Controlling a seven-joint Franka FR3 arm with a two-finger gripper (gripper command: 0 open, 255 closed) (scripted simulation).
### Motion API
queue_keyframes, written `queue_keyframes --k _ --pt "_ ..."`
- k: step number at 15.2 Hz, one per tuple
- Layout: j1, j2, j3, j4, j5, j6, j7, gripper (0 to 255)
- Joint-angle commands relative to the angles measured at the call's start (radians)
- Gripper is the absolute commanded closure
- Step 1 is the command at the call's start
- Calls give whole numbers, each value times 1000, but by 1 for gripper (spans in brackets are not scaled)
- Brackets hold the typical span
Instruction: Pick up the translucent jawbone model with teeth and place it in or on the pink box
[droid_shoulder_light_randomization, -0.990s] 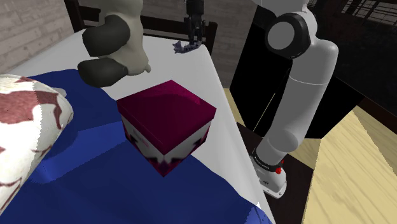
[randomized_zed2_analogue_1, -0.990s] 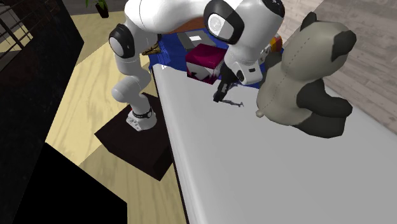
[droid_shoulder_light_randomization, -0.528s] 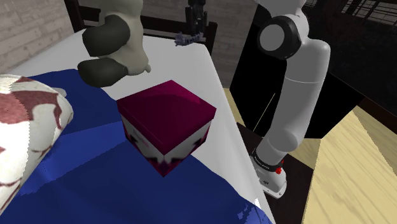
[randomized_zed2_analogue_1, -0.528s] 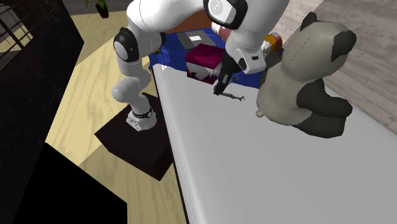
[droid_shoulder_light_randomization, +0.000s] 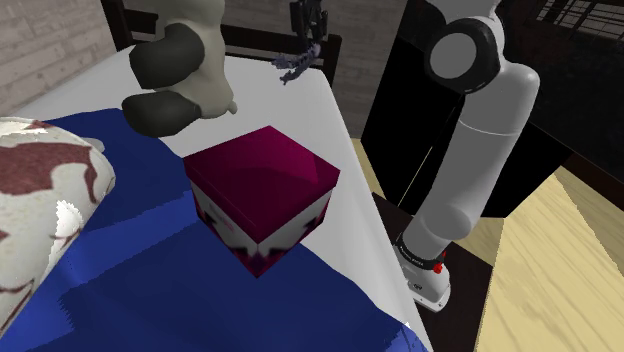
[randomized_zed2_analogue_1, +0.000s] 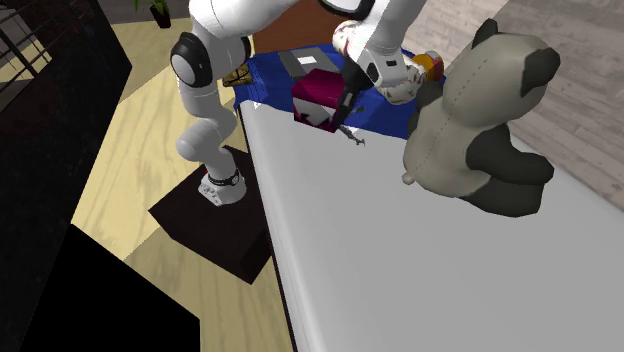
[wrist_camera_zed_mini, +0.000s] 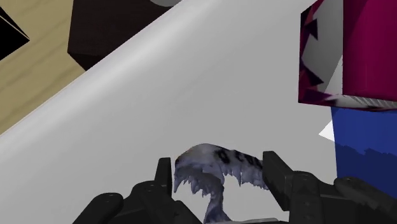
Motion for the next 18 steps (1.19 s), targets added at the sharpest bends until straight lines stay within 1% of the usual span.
queue_keyframes --k 1,5,9,13,18 --pt "27 -61 16 -87 5 32 42 255" --pt "75 -170 55 -230 25 78 131 255" --pt "118 -256 100 -335 53 113 223 255" --pt "157 -324 150 -414 88 143 318 255" --pt "204 -383 219 -480 136 178 439 255"
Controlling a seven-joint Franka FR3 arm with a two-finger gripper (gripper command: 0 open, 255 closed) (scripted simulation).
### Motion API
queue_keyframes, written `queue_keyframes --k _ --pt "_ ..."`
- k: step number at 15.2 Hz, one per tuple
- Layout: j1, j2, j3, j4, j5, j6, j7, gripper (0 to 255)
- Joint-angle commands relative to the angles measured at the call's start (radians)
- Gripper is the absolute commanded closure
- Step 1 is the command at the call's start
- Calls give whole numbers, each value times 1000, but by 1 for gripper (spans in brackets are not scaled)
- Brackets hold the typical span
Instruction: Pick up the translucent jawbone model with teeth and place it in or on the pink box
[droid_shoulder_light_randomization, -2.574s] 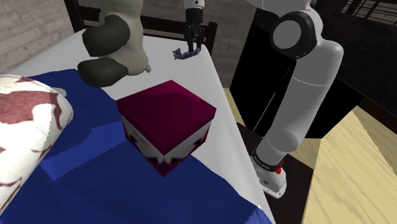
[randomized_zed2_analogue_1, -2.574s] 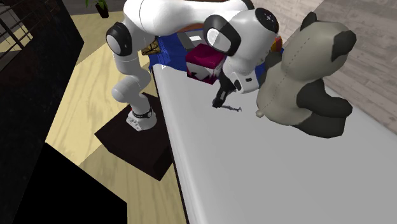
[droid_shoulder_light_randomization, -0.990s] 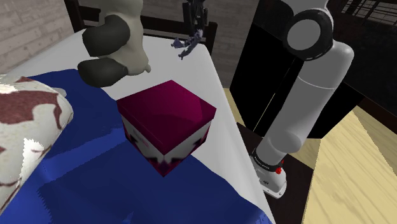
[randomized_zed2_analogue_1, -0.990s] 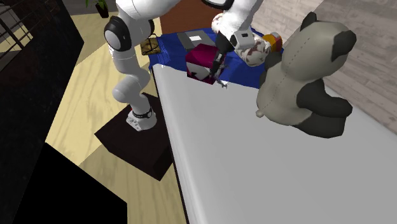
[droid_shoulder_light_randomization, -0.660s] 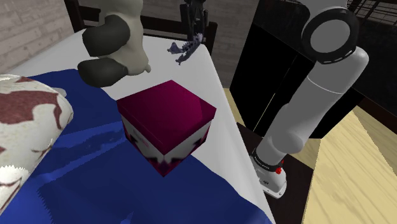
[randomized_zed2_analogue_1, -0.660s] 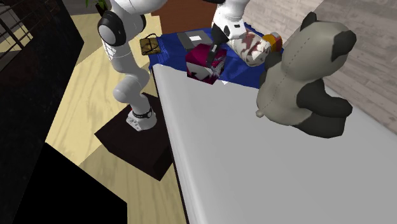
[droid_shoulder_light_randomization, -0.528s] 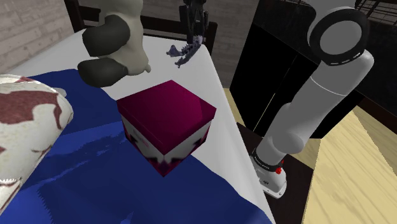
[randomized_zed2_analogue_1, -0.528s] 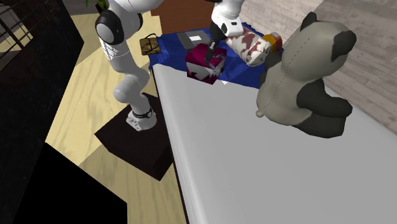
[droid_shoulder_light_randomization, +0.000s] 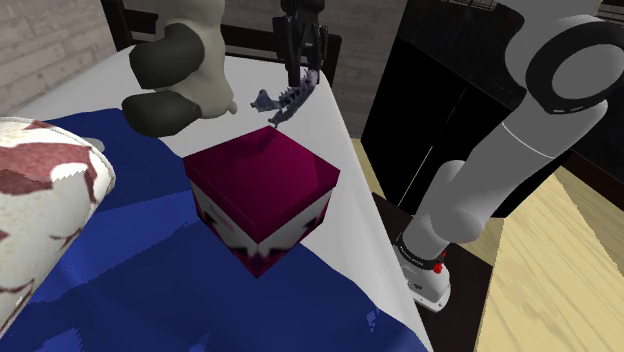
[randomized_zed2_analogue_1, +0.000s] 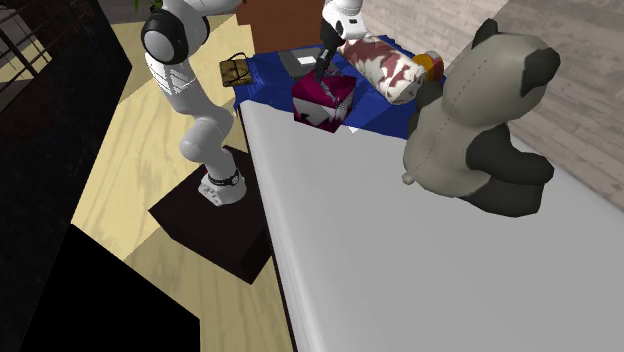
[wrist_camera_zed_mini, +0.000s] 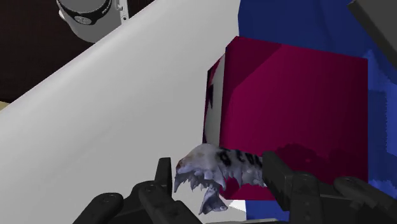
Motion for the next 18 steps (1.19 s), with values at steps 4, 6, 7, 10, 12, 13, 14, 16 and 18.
queue_keyframes --k 4,6,7,10,12,13,14,16,18 --pt "48 -33 74 -36 50 38 127 255" --pt "66 -41 105 -44 68 53 177 255" --pt "76 -43 121 -47 77 61 202 255" --pt "101 -44 165 -47 100 84 272 255" --pt "101 -56 165 -87 101 110 261 255" --pt "101 -62 166 -107 101 123 256 255" --pt "101 -68 166 -126 101 136 251 255" --pt "102 -79 167 -164 102 162 241 255" --pt "102 -88 168 -200 102 187 232 255"
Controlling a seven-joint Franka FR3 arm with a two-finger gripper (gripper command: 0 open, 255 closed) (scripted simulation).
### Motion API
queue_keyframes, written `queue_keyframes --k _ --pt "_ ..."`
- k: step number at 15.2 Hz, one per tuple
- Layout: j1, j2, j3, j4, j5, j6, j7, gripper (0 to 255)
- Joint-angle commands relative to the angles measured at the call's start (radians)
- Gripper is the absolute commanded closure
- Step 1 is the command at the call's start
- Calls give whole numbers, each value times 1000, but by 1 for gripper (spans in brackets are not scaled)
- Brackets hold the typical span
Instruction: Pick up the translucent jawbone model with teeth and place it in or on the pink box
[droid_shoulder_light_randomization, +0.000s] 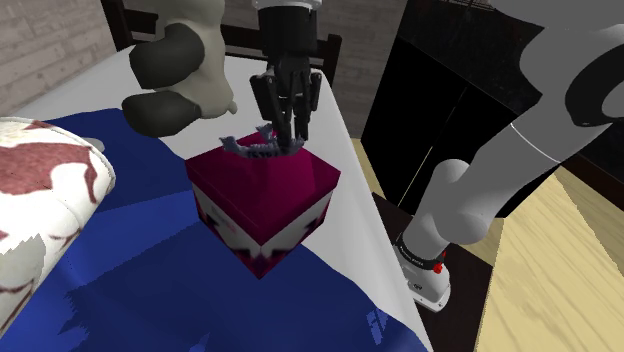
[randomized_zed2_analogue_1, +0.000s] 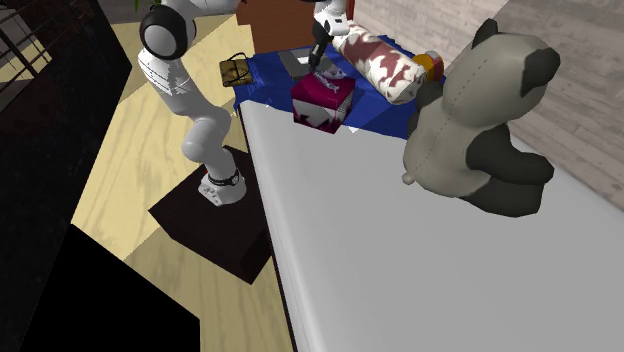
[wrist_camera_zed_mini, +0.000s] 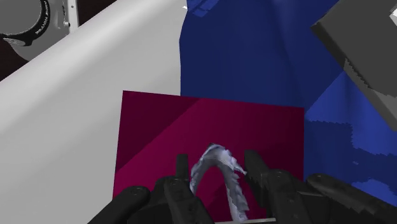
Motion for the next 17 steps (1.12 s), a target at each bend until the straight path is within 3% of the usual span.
queue_keyframes --k 1,6,14,15,17 --pt "0 -9 1 -34 0 25 -9 255" --pt "2 -27 5 -118 3 88 -30 255" --pt "2 -28 5 -124 3 92 -32 255" --pt "2 -28 6 -124 3 92 -32 0" --pt "2 -28 6 -124 3 93 -32 0"
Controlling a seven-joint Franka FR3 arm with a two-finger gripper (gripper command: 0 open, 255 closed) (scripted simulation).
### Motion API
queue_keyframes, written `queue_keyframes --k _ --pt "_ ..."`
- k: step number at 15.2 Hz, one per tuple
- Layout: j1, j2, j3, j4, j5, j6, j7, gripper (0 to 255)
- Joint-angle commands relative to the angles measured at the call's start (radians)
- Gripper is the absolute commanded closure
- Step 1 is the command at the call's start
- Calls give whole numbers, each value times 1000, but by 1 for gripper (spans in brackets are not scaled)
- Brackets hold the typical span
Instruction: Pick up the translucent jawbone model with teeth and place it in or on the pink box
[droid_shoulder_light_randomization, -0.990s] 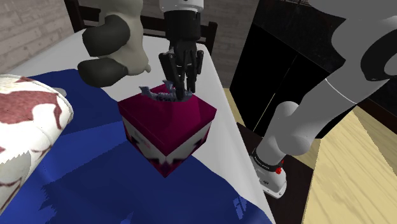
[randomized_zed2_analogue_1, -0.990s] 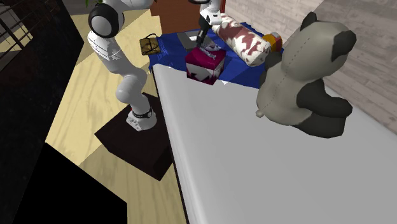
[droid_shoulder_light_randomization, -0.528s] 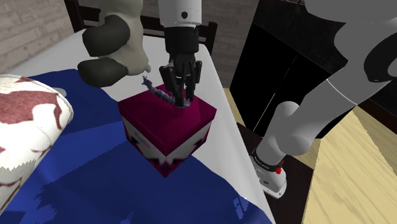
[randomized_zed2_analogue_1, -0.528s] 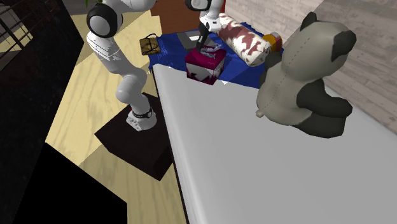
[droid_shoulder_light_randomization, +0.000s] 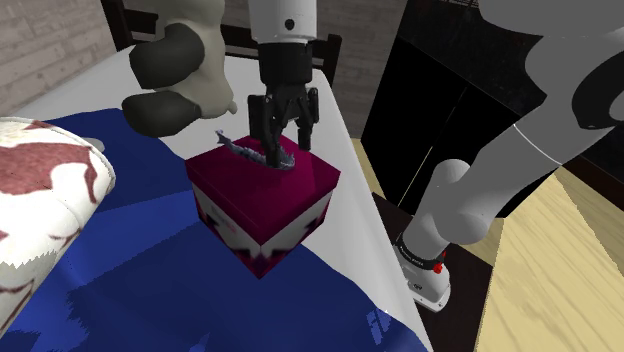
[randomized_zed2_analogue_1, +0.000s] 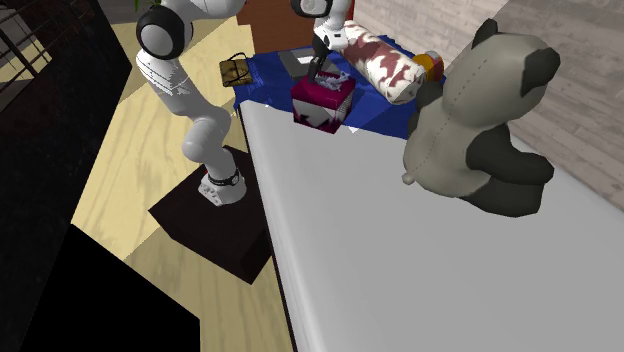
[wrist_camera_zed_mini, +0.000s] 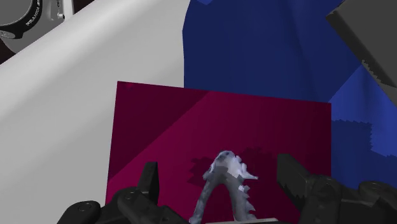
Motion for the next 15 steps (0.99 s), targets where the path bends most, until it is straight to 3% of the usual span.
queue_keyframes --k 1,3,7,15 --pt "0 0 0 0 0 0 0 0" --pt "0 0 0 0 0 0 0 0" --pt "-12 65 -19 181 -18 -120 19 0" --pt "-12 65 -19 181 -18 -120 19 0"
